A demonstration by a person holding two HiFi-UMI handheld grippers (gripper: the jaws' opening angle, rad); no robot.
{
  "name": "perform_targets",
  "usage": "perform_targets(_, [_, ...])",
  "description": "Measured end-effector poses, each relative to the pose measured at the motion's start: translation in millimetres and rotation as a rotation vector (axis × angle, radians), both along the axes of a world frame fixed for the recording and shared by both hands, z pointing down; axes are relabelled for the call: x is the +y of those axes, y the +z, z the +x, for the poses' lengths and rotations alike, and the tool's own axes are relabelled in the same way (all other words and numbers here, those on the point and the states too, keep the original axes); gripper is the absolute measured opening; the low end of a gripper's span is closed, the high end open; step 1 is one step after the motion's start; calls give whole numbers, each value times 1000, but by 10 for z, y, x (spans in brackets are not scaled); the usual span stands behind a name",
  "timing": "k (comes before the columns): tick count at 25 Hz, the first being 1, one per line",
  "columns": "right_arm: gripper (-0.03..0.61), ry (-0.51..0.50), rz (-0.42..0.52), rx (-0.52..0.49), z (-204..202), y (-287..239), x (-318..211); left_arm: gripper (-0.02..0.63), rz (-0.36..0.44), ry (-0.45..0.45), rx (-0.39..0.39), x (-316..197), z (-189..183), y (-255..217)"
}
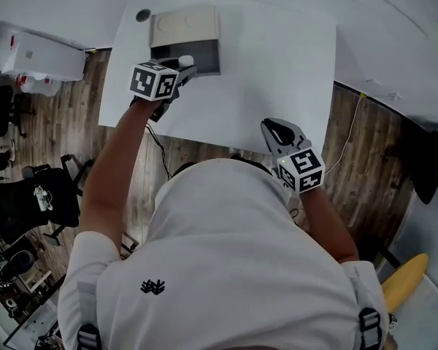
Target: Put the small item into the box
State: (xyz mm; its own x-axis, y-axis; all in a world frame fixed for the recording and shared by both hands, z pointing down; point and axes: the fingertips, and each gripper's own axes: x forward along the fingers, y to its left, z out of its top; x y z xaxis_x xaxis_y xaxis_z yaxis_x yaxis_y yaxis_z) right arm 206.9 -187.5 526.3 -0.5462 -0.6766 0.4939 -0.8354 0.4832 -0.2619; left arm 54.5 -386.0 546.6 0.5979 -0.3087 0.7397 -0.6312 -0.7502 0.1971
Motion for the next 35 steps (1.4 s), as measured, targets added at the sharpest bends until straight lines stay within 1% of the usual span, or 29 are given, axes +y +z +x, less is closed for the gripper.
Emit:
perform_targets(6, [28, 41, -35, -44, 220, 121, -46, 181, -93, 80, -181, -207, 222, 513])
perform_targets(10, [28, 82, -72, -98, 285, 176, -37, 181, -160, 128, -301, -293, 260, 819])
perform_targets(14, [28, 96, -89, -105, 381, 253, -72, 181, -229, 148, -361, -347, 300, 1033])
perform_targets(21, [28, 108, -126, -113, 430, 326, -18, 184, -283, 176, -448, -313, 239, 1259])
perform_targets(23, [28, 113, -131, -113, 450, 343, -15, 185, -281, 189, -466, -302, 244, 1286])
perform_targets(26, [28, 110, -142, -110, 448, 370, -5, 195, -269, 204, -471, -278, 268, 1305])
perform_targets(28, [28, 103, -145, -108, 430, 379, -3, 218, -262, 201, -462, -281, 280, 1306])
perform_targets(35, [28, 79, -143, -99, 383, 379, -68, 236, -255, 195, -421, -279, 310, 1243])
